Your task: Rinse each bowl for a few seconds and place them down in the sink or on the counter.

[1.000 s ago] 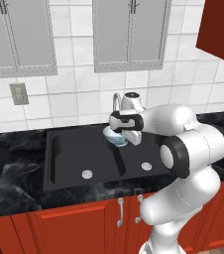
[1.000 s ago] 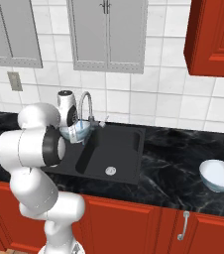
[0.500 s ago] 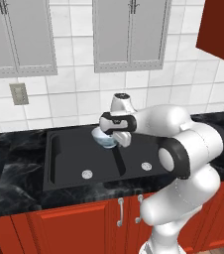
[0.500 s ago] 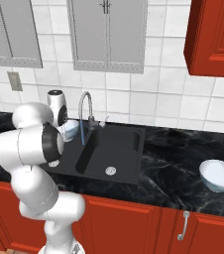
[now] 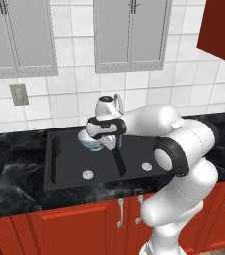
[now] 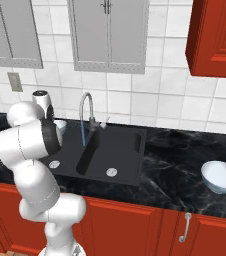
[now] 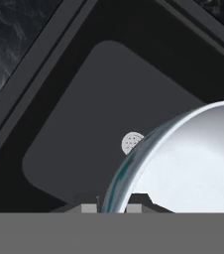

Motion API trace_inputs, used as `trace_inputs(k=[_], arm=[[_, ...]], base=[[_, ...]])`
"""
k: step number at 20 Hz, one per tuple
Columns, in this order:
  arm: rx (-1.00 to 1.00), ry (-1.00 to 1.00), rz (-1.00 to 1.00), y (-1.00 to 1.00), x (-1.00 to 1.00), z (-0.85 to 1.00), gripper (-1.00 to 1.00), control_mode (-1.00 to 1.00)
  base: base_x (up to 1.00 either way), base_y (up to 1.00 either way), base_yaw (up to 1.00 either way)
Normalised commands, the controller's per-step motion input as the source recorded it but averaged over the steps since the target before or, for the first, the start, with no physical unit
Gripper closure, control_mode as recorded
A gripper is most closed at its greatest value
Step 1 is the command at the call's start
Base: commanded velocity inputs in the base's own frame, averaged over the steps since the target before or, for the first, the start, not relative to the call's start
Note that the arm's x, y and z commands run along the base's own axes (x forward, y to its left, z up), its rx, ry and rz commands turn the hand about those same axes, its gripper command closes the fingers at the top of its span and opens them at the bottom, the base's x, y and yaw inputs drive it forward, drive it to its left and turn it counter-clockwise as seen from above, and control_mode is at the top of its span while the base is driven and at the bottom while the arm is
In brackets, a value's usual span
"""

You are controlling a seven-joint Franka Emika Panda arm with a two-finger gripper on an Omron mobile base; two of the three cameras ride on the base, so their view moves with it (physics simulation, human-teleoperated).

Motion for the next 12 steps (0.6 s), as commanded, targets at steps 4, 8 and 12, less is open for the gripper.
trace_inputs(k=[4, 8, 12], arm=[[0.00, 0.00, 0.04, 0.57, 0.00, 0.00, 1.00, -1.00], [0.00, 0.00, 0.05, 0.59, 0.00, 0.00, 1.00, -1.00], [0.00, 0.00, 0.05, 0.58, 0.00, 0.00, 1.00, -1.00]], base=[[0.00, 0.00, 0.00], [0.00, 0.00, 0.00], [0.00, 0.00, 0.00]])
